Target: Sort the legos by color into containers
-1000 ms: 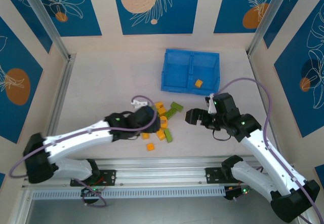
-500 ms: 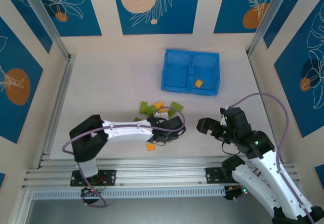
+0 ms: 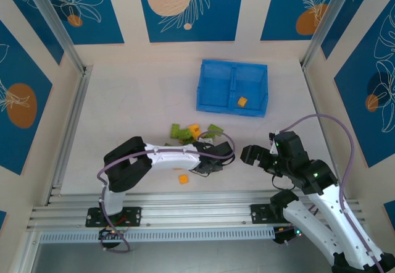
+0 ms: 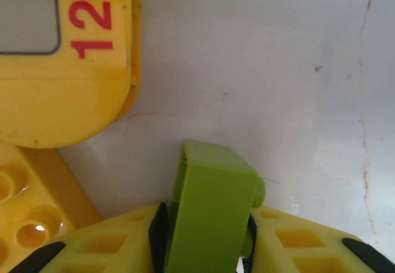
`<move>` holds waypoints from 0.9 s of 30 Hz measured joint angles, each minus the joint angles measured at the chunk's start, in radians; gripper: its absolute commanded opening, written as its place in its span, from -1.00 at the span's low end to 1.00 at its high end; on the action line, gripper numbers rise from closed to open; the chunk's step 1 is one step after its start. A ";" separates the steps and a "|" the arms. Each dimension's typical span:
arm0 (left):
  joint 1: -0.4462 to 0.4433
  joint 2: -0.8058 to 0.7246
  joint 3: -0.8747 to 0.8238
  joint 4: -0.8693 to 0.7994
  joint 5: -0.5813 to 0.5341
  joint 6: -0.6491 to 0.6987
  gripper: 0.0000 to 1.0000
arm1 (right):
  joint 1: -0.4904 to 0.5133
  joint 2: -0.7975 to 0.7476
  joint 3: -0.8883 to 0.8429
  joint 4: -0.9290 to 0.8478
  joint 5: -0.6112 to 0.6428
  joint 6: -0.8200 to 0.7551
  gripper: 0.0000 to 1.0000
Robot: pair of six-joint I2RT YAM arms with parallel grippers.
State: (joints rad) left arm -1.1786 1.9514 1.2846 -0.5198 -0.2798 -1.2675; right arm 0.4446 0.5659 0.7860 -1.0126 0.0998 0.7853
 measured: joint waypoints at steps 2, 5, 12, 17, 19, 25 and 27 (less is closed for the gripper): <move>0.000 0.001 0.002 -0.001 0.000 0.008 -0.50 | 0.000 0.000 0.014 -0.002 -0.014 0.000 0.99; 0.000 0.000 0.003 -0.004 0.000 0.021 -0.64 | 0.000 0.000 0.031 -0.004 -0.032 0.006 0.99; 0.012 -0.047 0.061 -0.071 -0.048 0.135 -0.76 | 0.000 -0.038 0.079 -0.006 -0.039 0.041 0.99; 0.091 -0.116 0.229 -0.084 -0.109 0.301 -0.83 | -0.001 -0.109 0.097 0.005 -0.009 0.073 0.99; 0.149 -0.114 0.307 -0.064 -0.122 0.377 -0.83 | -0.001 -0.125 0.097 0.006 0.002 0.083 0.99; 0.317 0.055 0.613 0.002 -0.132 0.607 -0.83 | -0.001 -0.126 0.095 0.011 0.001 0.106 0.99; 0.358 0.183 0.764 0.018 -0.122 0.690 -0.83 | -0.001 -0.126 0.092 0.014 -0.003 0.112 0.99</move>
State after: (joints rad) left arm -0.8204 2.1345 2.0487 -0.5018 -0.4019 -0.5777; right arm 0.4435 0.4400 0.8783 -0.9985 0.0971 0.8974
